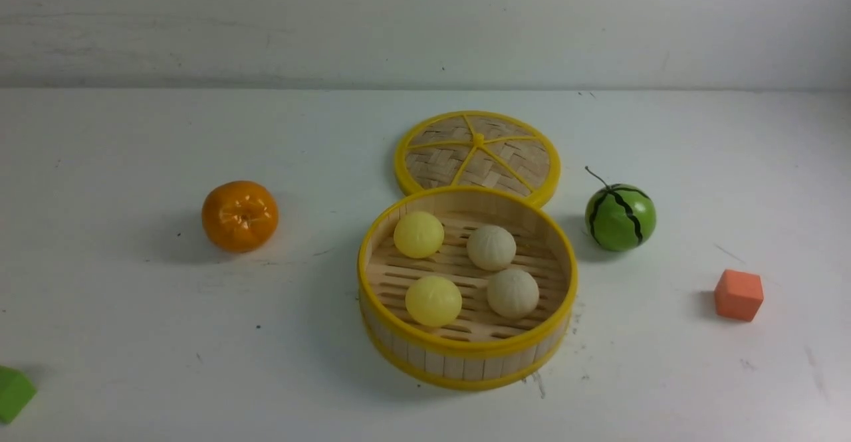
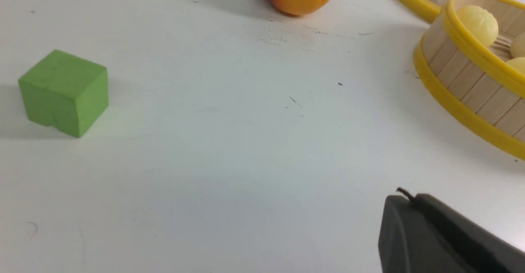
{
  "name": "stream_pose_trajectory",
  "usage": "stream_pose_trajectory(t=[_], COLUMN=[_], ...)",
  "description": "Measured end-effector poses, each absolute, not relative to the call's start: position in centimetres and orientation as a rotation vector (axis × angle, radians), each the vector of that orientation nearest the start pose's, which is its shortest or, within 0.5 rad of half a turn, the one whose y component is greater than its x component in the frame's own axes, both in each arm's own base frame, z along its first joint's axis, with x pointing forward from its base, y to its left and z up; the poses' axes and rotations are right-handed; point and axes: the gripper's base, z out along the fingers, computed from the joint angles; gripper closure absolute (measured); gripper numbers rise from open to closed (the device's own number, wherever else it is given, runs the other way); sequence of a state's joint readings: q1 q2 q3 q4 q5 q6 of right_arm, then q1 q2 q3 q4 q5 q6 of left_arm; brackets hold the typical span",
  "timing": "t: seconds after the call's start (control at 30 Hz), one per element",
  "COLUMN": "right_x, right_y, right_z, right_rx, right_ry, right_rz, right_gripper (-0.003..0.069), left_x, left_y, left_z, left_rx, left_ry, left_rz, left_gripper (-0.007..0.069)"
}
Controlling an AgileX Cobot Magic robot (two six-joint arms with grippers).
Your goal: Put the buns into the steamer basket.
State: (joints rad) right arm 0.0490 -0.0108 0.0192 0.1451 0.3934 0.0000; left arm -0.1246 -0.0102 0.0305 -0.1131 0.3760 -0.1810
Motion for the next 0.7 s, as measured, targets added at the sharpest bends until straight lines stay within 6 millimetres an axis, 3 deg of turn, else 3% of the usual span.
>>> stream_pose_trajectory(t=[0.7], right_x=[5.16], right_y=[0.76], right_z=[17.23], right_rx=[0.042], right_ry=[1.885], right_rz=[0.178], right_gripper=[0.0580], left_x=[5.17], left_y=[-1.03], left_z=[16.99], left_rx=[-0.124], left_ry=[1.886], left_rz=[-0.321], left_gripper=[0.0638])
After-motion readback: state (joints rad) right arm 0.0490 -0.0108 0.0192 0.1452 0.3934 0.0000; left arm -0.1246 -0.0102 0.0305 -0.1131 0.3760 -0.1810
